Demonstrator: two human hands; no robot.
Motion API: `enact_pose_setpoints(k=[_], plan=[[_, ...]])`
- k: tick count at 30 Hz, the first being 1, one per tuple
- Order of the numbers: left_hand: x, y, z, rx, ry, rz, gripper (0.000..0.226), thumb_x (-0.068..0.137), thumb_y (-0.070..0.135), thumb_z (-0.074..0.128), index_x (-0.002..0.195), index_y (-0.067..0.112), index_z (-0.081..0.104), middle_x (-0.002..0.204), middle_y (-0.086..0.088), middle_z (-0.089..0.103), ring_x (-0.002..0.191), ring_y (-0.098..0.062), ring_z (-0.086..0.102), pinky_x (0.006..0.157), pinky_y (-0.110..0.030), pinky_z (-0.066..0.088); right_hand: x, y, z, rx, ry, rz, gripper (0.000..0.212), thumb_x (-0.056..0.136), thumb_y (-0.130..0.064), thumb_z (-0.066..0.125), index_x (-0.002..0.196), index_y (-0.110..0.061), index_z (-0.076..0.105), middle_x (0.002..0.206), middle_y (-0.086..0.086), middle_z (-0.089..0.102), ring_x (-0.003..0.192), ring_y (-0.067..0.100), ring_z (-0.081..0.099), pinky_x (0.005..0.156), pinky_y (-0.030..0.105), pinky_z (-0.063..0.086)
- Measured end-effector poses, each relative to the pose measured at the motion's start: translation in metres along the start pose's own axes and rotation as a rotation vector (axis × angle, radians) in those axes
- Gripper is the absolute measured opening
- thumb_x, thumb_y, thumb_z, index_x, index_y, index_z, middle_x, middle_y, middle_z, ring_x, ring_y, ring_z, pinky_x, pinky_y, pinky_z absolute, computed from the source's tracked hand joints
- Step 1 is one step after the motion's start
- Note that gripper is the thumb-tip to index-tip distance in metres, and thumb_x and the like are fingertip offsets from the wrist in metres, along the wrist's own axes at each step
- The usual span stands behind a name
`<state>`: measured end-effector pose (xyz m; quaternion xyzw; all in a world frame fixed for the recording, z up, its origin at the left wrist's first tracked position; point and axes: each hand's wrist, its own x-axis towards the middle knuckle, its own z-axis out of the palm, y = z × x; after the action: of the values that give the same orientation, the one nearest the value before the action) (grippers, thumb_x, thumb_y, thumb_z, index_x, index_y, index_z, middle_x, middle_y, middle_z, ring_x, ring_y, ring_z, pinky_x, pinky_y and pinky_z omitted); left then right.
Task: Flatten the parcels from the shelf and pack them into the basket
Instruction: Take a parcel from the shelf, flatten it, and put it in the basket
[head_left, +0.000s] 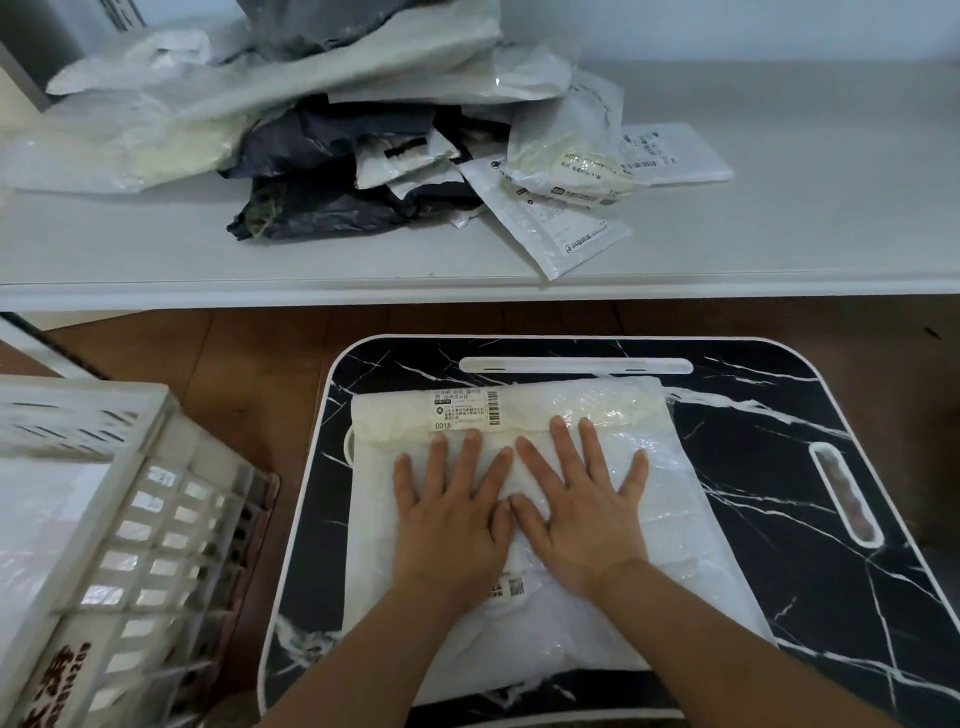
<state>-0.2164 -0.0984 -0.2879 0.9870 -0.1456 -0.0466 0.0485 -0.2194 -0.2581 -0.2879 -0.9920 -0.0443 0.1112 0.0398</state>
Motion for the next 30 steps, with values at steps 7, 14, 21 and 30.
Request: enact_pose_setpoints(k=[7,14,21,30], plan=[[0.03,-0.016,-0.012,0.088,-0.022,0.039,0.063,0.093,0.064,0.01,0.151,0.041,0.001,0.161,-0.002,-0.004,0.146,-0.034,-0.012,0.111,-0.065,-0.007,0.0,-0.002,-0.004,-0.002,0.006,0.01,0.062,0.09,-0.068,0.0,0.147,-0.046,-0.01,0.155,-0.008,-0.027,0.142,0.022,-0.03,0.108,0.067,-0.014],[0.035,-0.016,-0.007,0.031,-0.121,0.014,0.062,0.09,0.066,0.0,0.144,0.044,-0.021,0.156,0.007,-0.027,0.142,-0.029,-0.029,0.108,-0.067,-0.01,0.015,-0.003,-0.011,0.013,0.138,-0.023,0.052,0.093,-0.053,0.029,0.135,-0.031,0.05,0.136,0.008,0.05,0.129,0.031,0.035,0.106,0.057,0.016],[0.035,-0.015,-0.004,0.04,-0.115,-0.008,0.062,0.087,0.063,-0.006,0.144,0.044,-0.02,0.156,0.009,-0.025,0.142,-0.025,-0.029,0.104,-0.073,-0.006,0.059,0.004,-0.019,-0.043,0.0,-0.101,0.061,0.088,-0.064,-0.009,0.147,-0.049,-0.012,0.154,-0.017,-0.025,0.14,0.025,-0.035,0.102,0.073,-0.015],[0.035,-0.016,-0.002,0.047,-0.101,-0.003,0.063,0.088,0.064,-0.004,0.144,0.045,-0.022,0.156,0.008,-0.026,0.142,-0.028,-0.028,0.102,-0.074,-0.006,0.042,0.016,-0.022,0.062,-0.058,0.323,0.079,0.078,-0.082,-0.009,0.147,-0.043,-0.019,0.155,0.0,-0.033,0.138,0.031,-0.037,0.103,0.075,-0.008]])
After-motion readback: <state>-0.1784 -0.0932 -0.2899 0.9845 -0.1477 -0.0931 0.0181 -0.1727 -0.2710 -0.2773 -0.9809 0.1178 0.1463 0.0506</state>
